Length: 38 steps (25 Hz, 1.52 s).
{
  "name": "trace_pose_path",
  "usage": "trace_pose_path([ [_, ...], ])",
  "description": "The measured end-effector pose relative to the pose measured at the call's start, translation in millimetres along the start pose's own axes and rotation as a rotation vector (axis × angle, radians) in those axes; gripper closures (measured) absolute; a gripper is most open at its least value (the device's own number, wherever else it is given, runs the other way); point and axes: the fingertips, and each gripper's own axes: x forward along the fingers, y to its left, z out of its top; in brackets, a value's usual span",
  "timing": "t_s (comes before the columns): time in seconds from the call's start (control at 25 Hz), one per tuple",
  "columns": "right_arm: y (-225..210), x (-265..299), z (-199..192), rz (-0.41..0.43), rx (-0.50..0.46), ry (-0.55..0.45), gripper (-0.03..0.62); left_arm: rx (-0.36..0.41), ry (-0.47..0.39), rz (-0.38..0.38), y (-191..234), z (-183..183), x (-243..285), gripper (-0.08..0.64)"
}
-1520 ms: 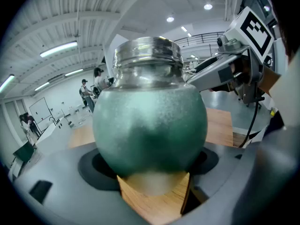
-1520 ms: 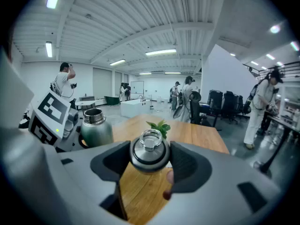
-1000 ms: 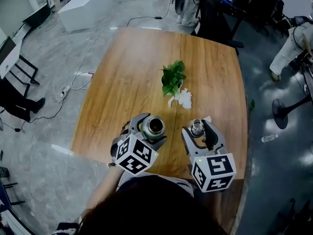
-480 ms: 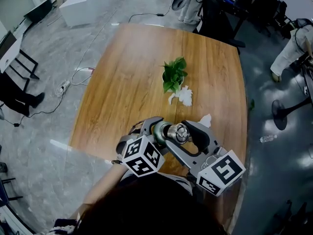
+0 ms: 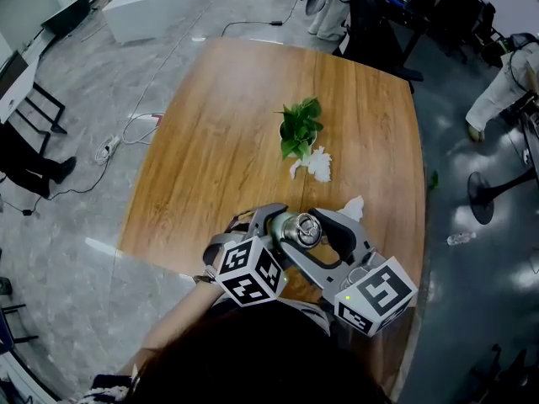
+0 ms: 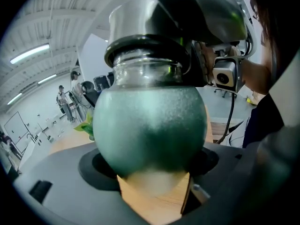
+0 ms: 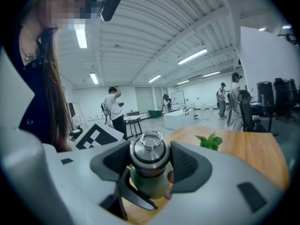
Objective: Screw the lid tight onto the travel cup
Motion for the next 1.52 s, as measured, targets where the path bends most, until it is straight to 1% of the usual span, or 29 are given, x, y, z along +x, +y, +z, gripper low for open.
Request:
trace_pose_path([
  [0.24, 0.5, 1.2, -1.6, 0.018, 0.041, 0.004, 0.314, 0.003, -0.007, -0.017, -3.4, 1.8, 0.3, 0.160],
  [0.4, 6.9, -3.8, 5.8, 0.071, 0.060, -0.035, 0.313, -0.009, -0.021, -0.050, -8.3, 0.9, 0.2, 0.160],
  [0.48, 9.5, -9.2, 8.8, 0.097, 0.060, -0.050, 0.313, -0.037, -0.054, -0.096, -12.8, 3.8, -1.7, 0.160],
  [0.56, 10.3, -13.4, 6.7, 0.114, 0.040, -0.042, 0.313, -0.060, -0.102, -0.166, -19.1, 9.9, -5.7, 0.160],
  [0.64, 10.4, -15.3, 4.6, 0.126, 0.028, -0.043, 0.313, -0.059, -0.139, -0.232, -25.7, 15.4, -10.0, 0.160],
  [0.68, 9.9, -15.5, 5.5, 0.126, 0.030, -0.054, 0.313, -0.055, -0.148, -0.252, -27.8, 17.2, -11.3, 0.160],
  [0.76, 7.9, -14.6, 9.0, 0.102, 0.034, -0.084, 0.320, -0.071, -0.147, -0.250, -26.7, 19.1, -11.0, 0.160],
  [0.8, 6.6, -13.3, 10.4, 0.076, 0.031, -0.096, 0.348, -0.093, -0.139, -0.229, -23.5, 19.0, -9.9, 0.160],
  [0.92, 2.8, -8.3, 13.0, -0.034, -0.011, -0.108, 0.351, -0.147, -0.093, -0.131, -10.5, 15.4, -6.3, 0.160],
  [1.0, 1.3, -6.5, 14.9, -0.098, -0.042, -0.111, 0.351, -0.150, -0.068, -0.086, -4.6, 12.9, -5.0, 0.160],
  [1.04, 1.8, -6.1, 15.6, -0.111, -0.045, -0.111, 0.350, -0.142, -0.064, -0.079, -3.3, 12.4, -5.0, 0.160],
  [1.08, 3.8, -6.0, 16.6, -0.103, -0.035, -0.113, 0.350, -0.130, -0.069, -0.089, -3.5, 12.9, -5.8, 0.160],
  [1.12, 7.0, -6.4, 17.7, -0.073, -0.018, -0.115, 0.350, -0.117, -0.084, -0.118, -5.5, 14.4, -7.6, 0.160],
  [1.24, 13.6, -10.9, 17.1, 0.053, 0.025, -0.106, 0.336, -0.085, -0.160, -0.271, -18.8, 22.1, -16.7, 0.160],
  [1.32, 13.6, -11.6, 14.6, 0.088, 0.026, -0.092, 0.336, -0.069, -0.195, -0.346, -25.9, 27.1, -22.3, 0.160],
  [1.36, 12.6, -10.7, 13.8, 0.086, 0.021, -0.092, 0.336, -0.063, -0.198, -0.358, -27.2, 28.2, -22.9, 0.160],
  [1.4, 11.2, -9.4, 13.2, 0.075, 0.017, -0.098, 0.337, -0.063, -0.192, -0.353, -27.0, 28.0, -21.7, 0.160],
  [1.44, 9.4, -8.1, 12.5, 0.056, 0.015, -0.108, 0.338, -0.070, -0.181, -0.336, -25.4, 27.2, -19.0, 0.160],
  [1.52, 4.4, -6.9, 11.2, -0.007, -0.002, -0.128, 0.352, -0.107, -0.157, -0.273, -19.8, 26.4, -12.1, 0.160],
])
